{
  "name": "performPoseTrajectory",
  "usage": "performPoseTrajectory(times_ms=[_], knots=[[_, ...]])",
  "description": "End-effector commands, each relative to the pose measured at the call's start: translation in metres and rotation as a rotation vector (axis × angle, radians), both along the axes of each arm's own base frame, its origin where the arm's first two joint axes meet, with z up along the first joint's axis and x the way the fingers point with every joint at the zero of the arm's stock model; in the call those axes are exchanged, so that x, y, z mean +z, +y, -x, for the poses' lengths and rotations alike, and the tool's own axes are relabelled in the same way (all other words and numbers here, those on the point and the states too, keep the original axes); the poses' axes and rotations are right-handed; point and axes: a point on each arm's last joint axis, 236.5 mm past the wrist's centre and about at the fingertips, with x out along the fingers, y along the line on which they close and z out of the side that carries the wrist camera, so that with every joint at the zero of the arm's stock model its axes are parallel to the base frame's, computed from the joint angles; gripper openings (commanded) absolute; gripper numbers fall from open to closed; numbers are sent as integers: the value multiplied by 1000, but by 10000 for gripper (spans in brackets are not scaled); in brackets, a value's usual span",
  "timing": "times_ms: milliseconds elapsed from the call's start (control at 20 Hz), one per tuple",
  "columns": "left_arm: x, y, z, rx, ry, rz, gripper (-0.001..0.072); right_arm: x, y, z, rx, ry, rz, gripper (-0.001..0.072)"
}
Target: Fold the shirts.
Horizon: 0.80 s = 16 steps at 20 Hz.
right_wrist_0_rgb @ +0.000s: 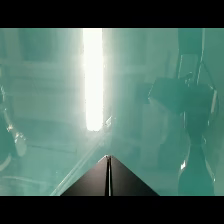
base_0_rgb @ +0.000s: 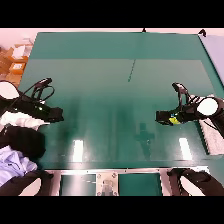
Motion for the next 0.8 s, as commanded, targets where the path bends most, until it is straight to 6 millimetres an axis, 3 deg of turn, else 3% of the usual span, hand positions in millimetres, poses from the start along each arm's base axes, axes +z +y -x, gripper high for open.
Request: performPoseTrajectory(times_ms=[0, 450, 650, 750], knots=[[0, 0, 0, 0, -1, 0, 24, 0, 0, 0, 0, 0, 0, 20], [0, 0, 0, 0, -1, 0, 24, 0, 0, 0, 0, 0, 0, 20], [9, -11, -23, 50, -84, 58, 25, 3, 0, -9, -11, -40, -3, 20], [12, -6, -44, 89, -167, 48, 24, 3, -1, -10, -12, -43, 0, 20]])
